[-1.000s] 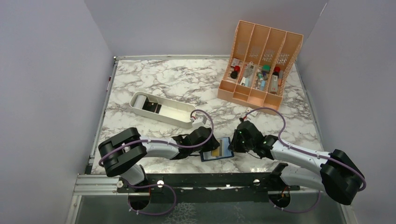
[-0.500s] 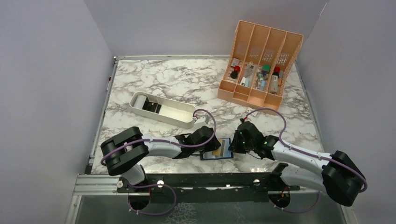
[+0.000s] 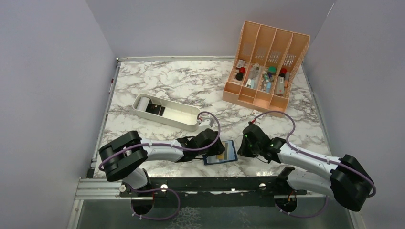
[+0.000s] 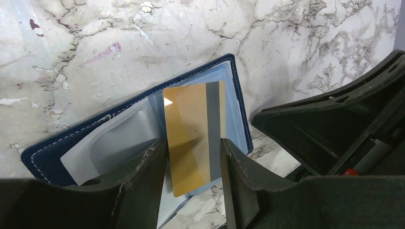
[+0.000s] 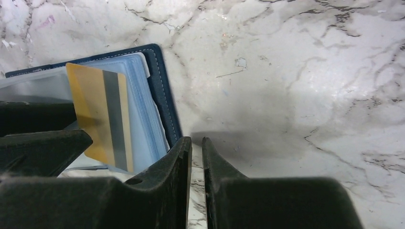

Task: Put the credit cards into the card holder
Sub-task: Insert the credit card into the card holder.

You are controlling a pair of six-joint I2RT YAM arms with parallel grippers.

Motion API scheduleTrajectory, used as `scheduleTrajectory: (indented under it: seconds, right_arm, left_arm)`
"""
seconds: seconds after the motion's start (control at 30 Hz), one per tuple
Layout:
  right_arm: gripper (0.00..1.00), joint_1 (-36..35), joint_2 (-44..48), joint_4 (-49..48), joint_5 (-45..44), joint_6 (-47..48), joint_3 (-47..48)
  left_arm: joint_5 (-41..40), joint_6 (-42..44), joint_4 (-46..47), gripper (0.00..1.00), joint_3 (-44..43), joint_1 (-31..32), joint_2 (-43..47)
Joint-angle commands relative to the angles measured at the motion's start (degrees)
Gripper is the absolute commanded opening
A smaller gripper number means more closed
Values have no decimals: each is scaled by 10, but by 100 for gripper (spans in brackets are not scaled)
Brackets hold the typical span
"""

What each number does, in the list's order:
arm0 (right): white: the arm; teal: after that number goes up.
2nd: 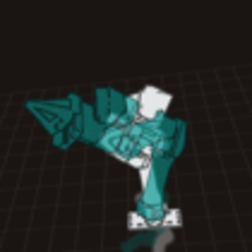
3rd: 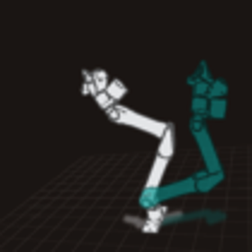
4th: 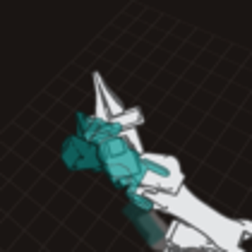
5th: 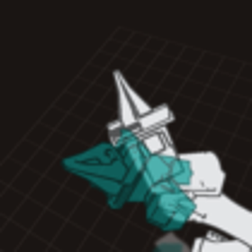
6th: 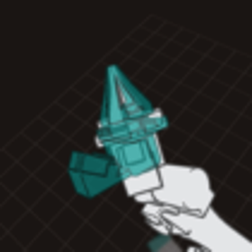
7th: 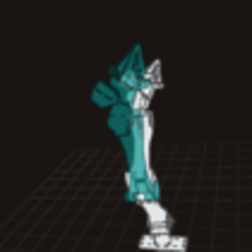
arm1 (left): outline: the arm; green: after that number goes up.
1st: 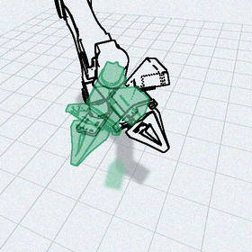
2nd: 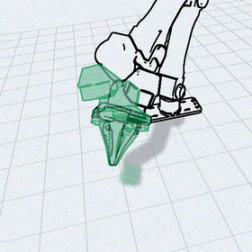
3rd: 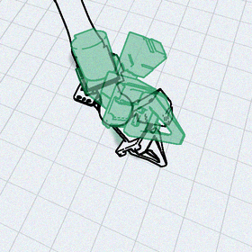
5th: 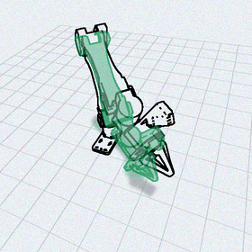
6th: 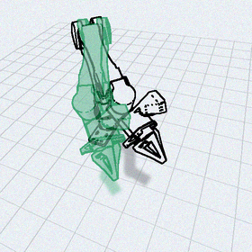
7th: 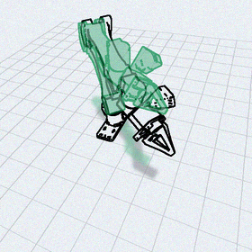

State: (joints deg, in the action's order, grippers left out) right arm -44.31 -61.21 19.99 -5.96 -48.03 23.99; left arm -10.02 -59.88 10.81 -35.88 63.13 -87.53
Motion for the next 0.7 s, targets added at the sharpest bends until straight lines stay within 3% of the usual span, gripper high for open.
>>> scheduleTrajectory:
  seconds: [0.0, 0.67]
  right_arm:
    - [19, -4, -20, -12, 6, 2, 0]
    - [19, -4, -8, -77, 91, -36, -57]
  left_arm:
    - [20, 11, 0, 48, 1, 6, 18]
    - [55, -14, 48, 48, -26, 21, -33]
